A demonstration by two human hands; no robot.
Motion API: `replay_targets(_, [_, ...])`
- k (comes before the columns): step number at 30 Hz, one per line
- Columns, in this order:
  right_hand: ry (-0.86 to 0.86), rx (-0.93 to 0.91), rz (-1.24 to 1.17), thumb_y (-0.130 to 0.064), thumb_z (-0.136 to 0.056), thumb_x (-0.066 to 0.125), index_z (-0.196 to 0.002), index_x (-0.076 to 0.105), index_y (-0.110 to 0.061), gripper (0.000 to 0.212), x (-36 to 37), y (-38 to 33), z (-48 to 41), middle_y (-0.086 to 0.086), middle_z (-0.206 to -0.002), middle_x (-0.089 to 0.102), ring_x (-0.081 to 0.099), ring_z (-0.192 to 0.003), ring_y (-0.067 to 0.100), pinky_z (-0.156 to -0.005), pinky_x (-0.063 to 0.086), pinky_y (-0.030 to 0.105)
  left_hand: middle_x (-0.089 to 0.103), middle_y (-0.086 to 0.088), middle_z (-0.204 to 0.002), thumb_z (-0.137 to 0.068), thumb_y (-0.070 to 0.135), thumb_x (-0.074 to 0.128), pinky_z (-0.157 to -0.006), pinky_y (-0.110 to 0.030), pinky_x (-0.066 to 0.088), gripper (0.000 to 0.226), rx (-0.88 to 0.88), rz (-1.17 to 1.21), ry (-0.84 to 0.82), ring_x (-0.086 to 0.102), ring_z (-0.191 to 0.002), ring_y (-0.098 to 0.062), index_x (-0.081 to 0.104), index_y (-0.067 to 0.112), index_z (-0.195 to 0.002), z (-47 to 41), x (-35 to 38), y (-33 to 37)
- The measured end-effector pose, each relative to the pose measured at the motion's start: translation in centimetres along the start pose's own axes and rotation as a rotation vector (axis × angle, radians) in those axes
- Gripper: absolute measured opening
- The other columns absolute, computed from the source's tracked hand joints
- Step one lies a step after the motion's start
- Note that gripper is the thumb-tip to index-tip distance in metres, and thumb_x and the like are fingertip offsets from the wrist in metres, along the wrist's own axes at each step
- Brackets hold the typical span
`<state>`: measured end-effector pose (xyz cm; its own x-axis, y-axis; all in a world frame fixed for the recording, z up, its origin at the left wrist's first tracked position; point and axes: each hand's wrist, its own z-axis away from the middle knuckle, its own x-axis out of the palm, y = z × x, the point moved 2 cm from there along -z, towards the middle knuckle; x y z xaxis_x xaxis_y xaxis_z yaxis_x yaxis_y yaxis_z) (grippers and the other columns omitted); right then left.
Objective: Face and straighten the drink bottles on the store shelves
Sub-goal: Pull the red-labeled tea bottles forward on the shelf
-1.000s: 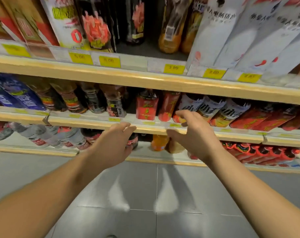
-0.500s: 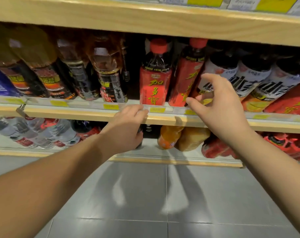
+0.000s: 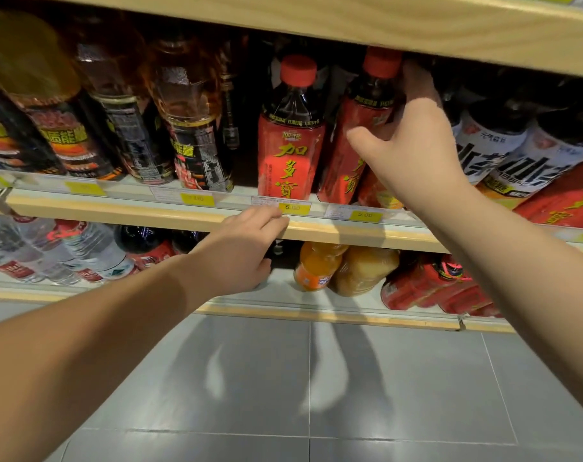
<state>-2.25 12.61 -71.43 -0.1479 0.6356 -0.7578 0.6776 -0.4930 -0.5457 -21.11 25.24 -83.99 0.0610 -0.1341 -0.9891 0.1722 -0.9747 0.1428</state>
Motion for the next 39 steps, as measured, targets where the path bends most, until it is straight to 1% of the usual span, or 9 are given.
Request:
replay_targets(5, [-0.077, 0.081, 0.013, -0.041, -0.086, 0.069, -0.111, 0.050, -0.017, 0.039, 1.0, 0.2, -2.0, -0.004, -0.069, 0.040, 0.031, -0.054, 0.004, -0.036, 0.029, 0.007, 0.035, -0.001, -0.154, -0.090, 0.023, 0.059, -0.115, -0.037, 0.030, 0.065, -0.009, 0.015, 0.011, 0.030, -0.142, -0.020, 0.036, 0.016, -0.150, 0.1, 0.7, 0.1])
replay_targets(8, [-0.079, 0.091, 0.014, -0.035, -0.086, 0.072, -0.113, 0.048, -0.014, 0.042, 1.1, 0.1, -2.4, -0.001, -0.077, 0.052, 0.048, -0.062, 0.012, -0.044, 0.033, 0.007, 0.033, 0.000, -0.156, -0.090, 0.023, 0.059, -0.118, -0.036, 0.026, 0.064, -0.001, 0.021, 0.009, 0.028, -0.144, -0.019, 0.037, 0.017, -0.150, 0.2, 0.9, -0.1])
replay_targets(12, [-0.054, 0.058, -0.007, -0.035, -0.086, 0.075, -0.138, 0.042, -0.012, 0.066, 0.5, -0.6, -1.9, 0.011, -0.116, 0.064, 0.067, -0.101, 0.030, -0.080, 0.059, 0.042, 0.032, 0.001, -0.157, -0.090, 0.024, 0.060, -0.118, -0.036, 0.025, 0.064, 0.003, 0.027, -0.007, 0.027, -0.145, -0.018, 0.036, 0.019, -0.150, 0.2, 0.8, -0.2])
replay_targets(15, [-0.042, 0.073, 0.021, -0.041, -0.083, 0.077, -0.127, 0.052, -0.009, 0.060, -0.2, -0.8, -1.3, 0.011, -0.110, 0.064, 0.064, -0.098, 0.028, -0.076, 0.056, 0.038, 0.034, 0.001, -0.156, -0.090, 0.024, 0.060, -0.116, -0.036, 0.029, 0.063, 0.003, 0.038, -0.013, 0.028, -0.144, -0.018, 0.037, 0.019, -0.149, 0.1, 0.6, -0.1])
replay_targets(18, [-0.112, 0.088, 0.036, -0.048, -0.083, 0.077, -0.099, 0.063, -0.002, 0.051, -0.9, -1.0, -0.3, 0.007, -0.075, 0.063, 0.057, -0.066, 0.023, -0.054, 0.045, 0.032, 0.035, 0.001, -0.155, -0.090, 0.023, 0.061, -0.115, -0.036, 0.031, 0.063, -0.005, 0.046, -0.020, 0.030, -0.143, -0.019, 0.038, 0.019, -0.149, 0.0, 0.5, -0.2])
replay_targets(22, [-0.176, 0.073, -0.024, -0.049, -0.082, 0.079, -0.086, 0.053, -0.024, 0.037, -1.3, -1.2, 1.0, 0.003, -0.085, 0.070, 0.070, -0.075, 0.020, -0.072, 0.059, 0.044, 0.038, 0.001, -0.152, -0.088, 0.022, 0.063, -0.113, -0.037, 0.034, 0.064, -0.021, 0.056, -0.031, 0.033, -0.140, -0.020, 0.040, 0.019, -0.148, -0.2, 0.5, -0.1])
replay_targets(29, [-0.190, -0.033, -0.041, -0.050, -0.087, 0.075, -0.116, 0.050, -0.019, 0.049, -2.0, -1.1, 2.4, -0.004, -0.108, 0.064, 0.060, -0.098, 0.015, -0.083, 0.051, 0.031, 0.045, -0.002, -0.144, -0.085, 0.021, 0.063, -0.108, -0.037, 0.039, 0.062, -0.070, 0.071, -0.047, 0.042, -0.131, -0.023, 0.046, 0.015, -0.143, -0.6, -0.1, 0.8])
replay_targets(33, [-0.152, -0.080, -0.145, -0.051, -0.086, 0.077, -0.128, 0.050, -0.024, 0.058, -4.7, -0.3, 3.4, -0.008, -0.116, 0.065, 0.058, -0.098, 0.002, -0.078, 0.039, 0.003, 0.044, -0.005, -0.144, -0.085, 0.025, 0.063, -0.107, -0.039, 0.041, 0.061, -0.097, 0.066, -0.095, 0.043, -0.129, -0.026, 0.046, 0.015, -0.143, -0.9, -0.6, 1.4])
replay_targets(39, [-0.073, 0.038, -0.272, -0.056, -0.079, 0.080, -0.114, 0.044, -0.054, 0.050, -10.2, 2.7, 6.9, -0.039, -0.095, 0.065, 0.064, -0.086, -0.015, -0.073, 0.042, 0.002, 0.049, -0.004, -0.129, -0.084, 0.029, 0.064, -0.099, -0.041, 0.046, 0.046, -0.168, 0.173, -0.153, 0.049, -0.119, -0.026, 0.055, 0.016, -0.127, -1.3, -2.0, 3.4])
